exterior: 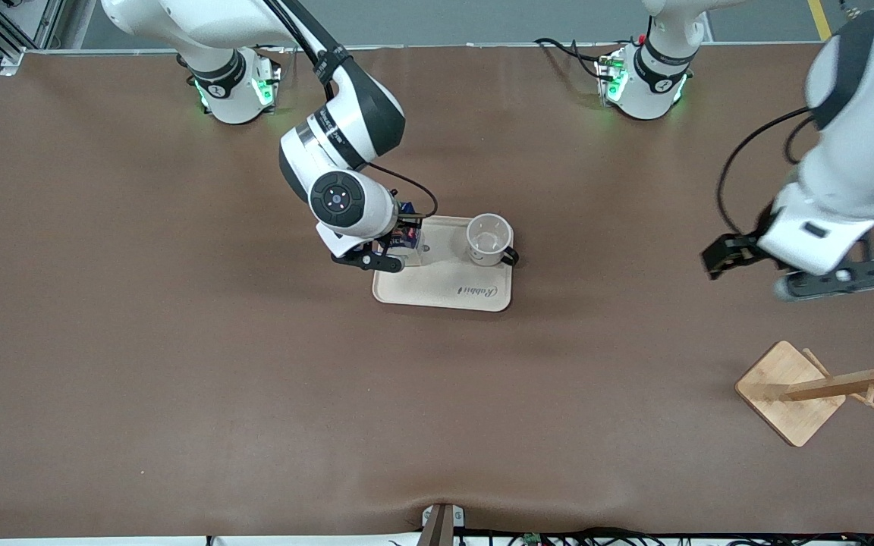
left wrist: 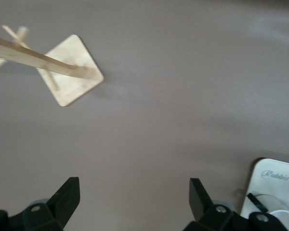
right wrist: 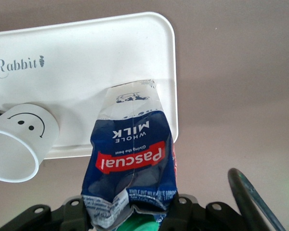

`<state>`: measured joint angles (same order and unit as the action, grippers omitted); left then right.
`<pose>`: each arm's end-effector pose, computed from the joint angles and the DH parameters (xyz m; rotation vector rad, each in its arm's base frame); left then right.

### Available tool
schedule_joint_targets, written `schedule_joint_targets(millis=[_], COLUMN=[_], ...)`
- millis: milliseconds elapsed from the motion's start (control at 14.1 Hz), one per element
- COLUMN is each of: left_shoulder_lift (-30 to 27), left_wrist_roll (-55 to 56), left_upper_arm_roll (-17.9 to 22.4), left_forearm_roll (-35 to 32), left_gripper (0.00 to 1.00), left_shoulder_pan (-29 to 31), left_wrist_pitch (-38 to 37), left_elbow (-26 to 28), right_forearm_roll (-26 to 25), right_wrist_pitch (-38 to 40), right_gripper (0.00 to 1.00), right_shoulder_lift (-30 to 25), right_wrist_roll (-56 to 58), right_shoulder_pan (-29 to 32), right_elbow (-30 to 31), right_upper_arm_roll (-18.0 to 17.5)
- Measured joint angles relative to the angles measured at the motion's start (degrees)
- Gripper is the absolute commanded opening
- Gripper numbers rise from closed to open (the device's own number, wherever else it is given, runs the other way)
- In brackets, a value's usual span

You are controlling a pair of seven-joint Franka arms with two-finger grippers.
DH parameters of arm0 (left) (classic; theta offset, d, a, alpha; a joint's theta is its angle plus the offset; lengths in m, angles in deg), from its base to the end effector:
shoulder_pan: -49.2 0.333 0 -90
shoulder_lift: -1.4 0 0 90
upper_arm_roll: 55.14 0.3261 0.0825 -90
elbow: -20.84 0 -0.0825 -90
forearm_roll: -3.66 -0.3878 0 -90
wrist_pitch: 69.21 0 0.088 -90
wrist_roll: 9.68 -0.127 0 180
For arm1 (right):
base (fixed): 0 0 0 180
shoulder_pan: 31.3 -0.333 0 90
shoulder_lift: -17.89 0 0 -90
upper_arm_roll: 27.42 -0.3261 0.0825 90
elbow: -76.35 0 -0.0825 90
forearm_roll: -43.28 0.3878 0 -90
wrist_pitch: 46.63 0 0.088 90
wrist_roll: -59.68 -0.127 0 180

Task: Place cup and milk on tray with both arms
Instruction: 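Carry the milk carton onto the tray beside the mug with the right gripper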

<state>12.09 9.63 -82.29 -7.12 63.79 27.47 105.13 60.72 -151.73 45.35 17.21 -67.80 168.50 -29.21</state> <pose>0.6171 -0.0897 0.5742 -3.0496 -0.1676 -0.1166 0.4987 0.4290 0.3240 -3.0082 0.2900 0.5873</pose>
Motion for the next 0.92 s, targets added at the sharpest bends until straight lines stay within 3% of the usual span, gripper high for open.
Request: schedule_joint_targets(millis=[71, 640, 924], left_shoulder_lift=[-0.67, -4.28, -5.95], left_wrist_roll=[-2.01, -4.65, -5.91], left_upper_arm_roll=[0.07, 0.11, 0.01], left_forearm_roll=[0.86, 4.32, 4.41], left_gripper=[1.0, 1.0, 1.0], left_shoulder_pan=[1.43, 3.25, 2.61], left_wrist_pitch=[-1.08, -5.88, -6.3], left_elbow=[-0.86, -3.47, -3.47], right_forearm_roll=[0.0, 0.24, 0.33], right_wrist_pitch=[-0.02, -0.26, 5.93], right_gripper=[1.0, 1.0, 1.0], right_shoulder_lift=[0.0, 0.19, -0.11], right_wrist_roll=[0.0, -0.02, -2.37], right_shoulder_pan=[-0.09, -0.09, 1.86], right_elbow=[0.0, -0.01, -5.76], right_upper_arm_roll=[0.0, 0.62, 1.15])
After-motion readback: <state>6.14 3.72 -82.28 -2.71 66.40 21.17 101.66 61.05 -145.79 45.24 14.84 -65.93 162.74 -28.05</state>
